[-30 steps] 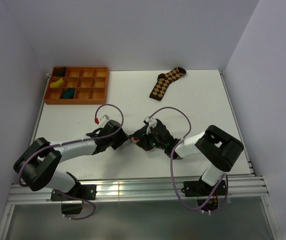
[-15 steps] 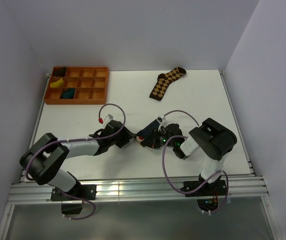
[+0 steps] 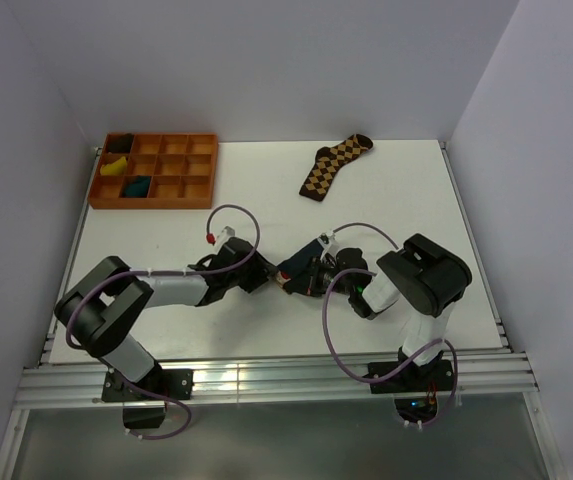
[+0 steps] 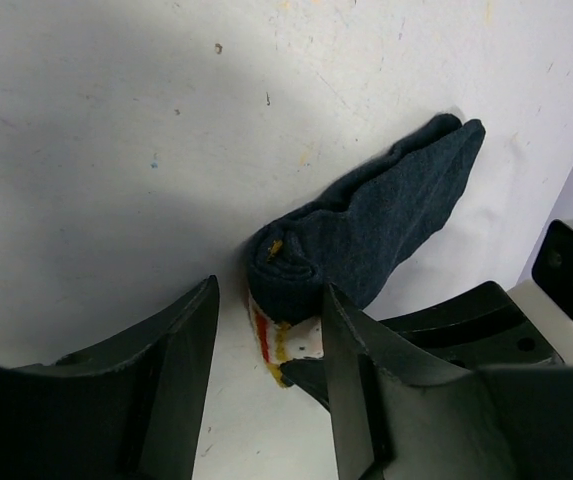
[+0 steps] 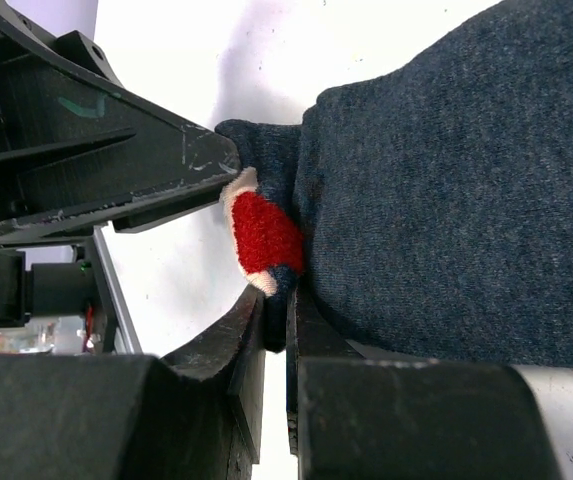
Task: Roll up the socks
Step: Roll the sock at the center of the board.
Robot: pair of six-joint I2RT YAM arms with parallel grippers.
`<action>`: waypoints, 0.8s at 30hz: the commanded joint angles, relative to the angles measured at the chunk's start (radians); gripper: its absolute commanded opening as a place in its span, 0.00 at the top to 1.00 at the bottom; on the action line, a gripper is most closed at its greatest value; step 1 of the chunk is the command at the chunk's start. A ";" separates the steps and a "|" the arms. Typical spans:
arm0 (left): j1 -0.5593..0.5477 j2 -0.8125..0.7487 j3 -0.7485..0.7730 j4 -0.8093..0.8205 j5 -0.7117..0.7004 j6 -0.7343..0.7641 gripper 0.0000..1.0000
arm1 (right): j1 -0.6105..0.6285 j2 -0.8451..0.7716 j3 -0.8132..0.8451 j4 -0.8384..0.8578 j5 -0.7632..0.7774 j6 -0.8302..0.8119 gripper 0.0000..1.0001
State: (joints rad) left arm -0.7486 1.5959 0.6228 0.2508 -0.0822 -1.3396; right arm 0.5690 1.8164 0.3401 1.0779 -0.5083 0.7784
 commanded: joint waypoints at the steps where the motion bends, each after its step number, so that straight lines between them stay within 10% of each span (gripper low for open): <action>1: -0.017 0.027 0.037 0.001 0.021 0.023 0.51 | -0.006 0.027 -0.007 -0.042 0.007 0.004 0.99; 13: -0.044 0.079 0.103 -0.129 -0.022 0.068 0.80 | -0.015 -0.055 0.000 -0.107 0.010 -0.014 0.89; 24: -0.057 0.078 0.156 -0.251 -0.103 0.132 1.00 | -0.066 -0.390 0.172 -0.717 0.221 -0.203 0.55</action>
State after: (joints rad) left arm -0.7986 1.6539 0.7532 0.0856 -0.1349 -1.2587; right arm 0.5228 1.4746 0.4416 0.5743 -0.4026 0.6609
